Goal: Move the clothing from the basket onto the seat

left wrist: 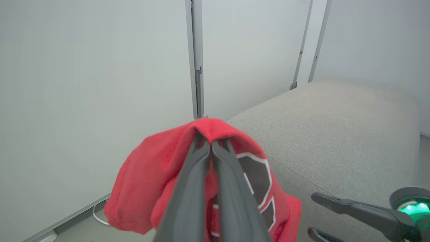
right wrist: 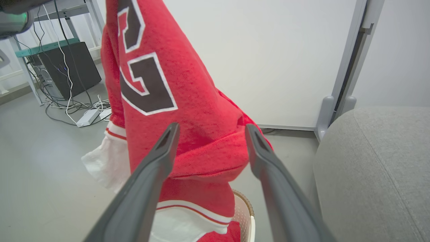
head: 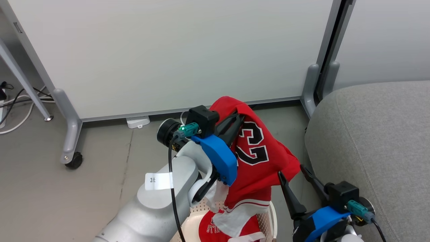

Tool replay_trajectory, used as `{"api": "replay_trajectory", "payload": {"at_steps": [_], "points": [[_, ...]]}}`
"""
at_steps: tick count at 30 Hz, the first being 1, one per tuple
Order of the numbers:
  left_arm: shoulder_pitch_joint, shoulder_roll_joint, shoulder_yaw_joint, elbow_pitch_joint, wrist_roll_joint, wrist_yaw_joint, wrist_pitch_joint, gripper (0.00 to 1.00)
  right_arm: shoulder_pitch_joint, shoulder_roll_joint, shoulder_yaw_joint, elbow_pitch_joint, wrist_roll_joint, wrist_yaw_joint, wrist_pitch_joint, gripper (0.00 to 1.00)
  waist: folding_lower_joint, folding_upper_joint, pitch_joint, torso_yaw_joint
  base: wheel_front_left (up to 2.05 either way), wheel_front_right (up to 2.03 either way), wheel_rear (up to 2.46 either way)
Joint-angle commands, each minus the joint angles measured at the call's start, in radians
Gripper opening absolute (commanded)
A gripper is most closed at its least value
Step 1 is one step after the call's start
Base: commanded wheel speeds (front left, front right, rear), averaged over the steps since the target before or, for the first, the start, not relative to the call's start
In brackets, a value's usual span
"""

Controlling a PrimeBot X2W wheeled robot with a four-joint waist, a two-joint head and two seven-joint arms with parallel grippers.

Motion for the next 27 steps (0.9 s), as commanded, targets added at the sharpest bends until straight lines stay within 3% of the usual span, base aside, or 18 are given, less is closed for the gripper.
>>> {"api": "replay_trajectory", "payload": {"at_steps": [1, 15, 27], "points": [[-0.024, -0.001, -0.015, -0.011, -0.019, 0.016, 0.005, 0.00, 0.023, -0.004, 0.005, -0.010, 0.004, 0.000, 0.007, 1.00, 0.0003, -0.0001, -0.011, -0.002, 0.00, 0.00, 0.00], [-0.058, -0.001, -0.086, 0.021, -0.080, 0.038, -0.014, 0.00, 0.034, -0.004, 0.018, -0.039, 0.004, 0.000, 0.027, 1.00, 0.0003, -0.0001, -0.015, -0.021, 0.00, 0.00, 0.00], [-0.084, -0.001, -0.160, 0.003, -0.120, 0.052, -0.025, 0.00, -0.134, -0.004, 0.067, 0.064, -0.041, 0.000, 0.088, 1.00, 0.0003, -0.0001, 0.005, -0.012, 0.00, 0.00, 0.00]]}}
